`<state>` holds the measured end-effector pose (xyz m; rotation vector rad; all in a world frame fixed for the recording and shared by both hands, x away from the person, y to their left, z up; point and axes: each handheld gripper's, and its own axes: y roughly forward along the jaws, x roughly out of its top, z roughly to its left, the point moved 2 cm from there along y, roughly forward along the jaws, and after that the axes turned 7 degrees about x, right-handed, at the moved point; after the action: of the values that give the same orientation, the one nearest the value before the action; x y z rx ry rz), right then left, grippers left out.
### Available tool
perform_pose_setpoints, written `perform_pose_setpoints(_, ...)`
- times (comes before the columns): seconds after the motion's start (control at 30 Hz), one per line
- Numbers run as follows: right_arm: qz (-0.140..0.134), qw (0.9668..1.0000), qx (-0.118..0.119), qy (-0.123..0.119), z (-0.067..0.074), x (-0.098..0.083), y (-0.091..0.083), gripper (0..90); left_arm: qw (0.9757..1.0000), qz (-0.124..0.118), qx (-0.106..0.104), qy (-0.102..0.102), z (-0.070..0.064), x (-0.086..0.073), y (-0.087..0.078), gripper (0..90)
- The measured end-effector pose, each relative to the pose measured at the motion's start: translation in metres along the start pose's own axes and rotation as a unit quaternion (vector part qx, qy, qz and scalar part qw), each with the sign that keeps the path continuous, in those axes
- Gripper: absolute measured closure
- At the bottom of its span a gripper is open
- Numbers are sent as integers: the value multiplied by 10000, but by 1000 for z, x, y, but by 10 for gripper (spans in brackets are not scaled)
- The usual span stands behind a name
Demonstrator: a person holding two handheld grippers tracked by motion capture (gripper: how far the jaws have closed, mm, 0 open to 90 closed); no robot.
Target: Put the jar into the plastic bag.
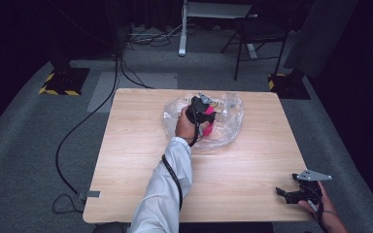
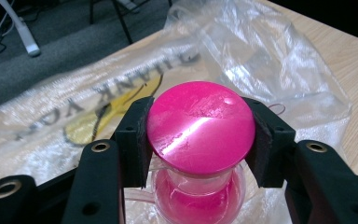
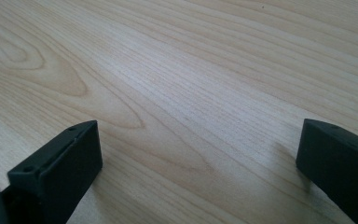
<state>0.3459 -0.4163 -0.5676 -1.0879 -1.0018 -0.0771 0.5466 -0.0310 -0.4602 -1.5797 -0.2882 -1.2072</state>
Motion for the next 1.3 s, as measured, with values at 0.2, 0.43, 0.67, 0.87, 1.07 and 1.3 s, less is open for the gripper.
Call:
perform_pose_setpoints(0.2, 0, 10000, 0, 0, 0, 0, 0, 0, 10000, 92, 8, 24, -1, -9, 6, 481)
perform_pose_setpoints(0.43, -1, 10000, 0, 1, 0, 0, 0, 0, 9999, 110, -7, 23, -2, -16, 9, 480)
perform_pose_setpoints(0.67, -2, 10000, -1, 1, 0, 0, 0, 0, 9999, 130, -27, 94, -3, -18, 9, 465)
perform_pose_setpoints(0.87, 0, 10000, -1, -1, 0, 0, 0, 0, 9998, 157, -72, 87, -2, -20, 10, 430)
perform_pose_setpoints(1.07, 0, 10000, -1, -1, 0, 0, 0, 0, 9996, 213, -47, 175, -3, -21, 11, 386)
perform_pose_setpoints(1.3, 0, 10000, 0, -2, 0, 0, 0, 0, 9991, 323, 27, 263, -2, -23, 13, 287)
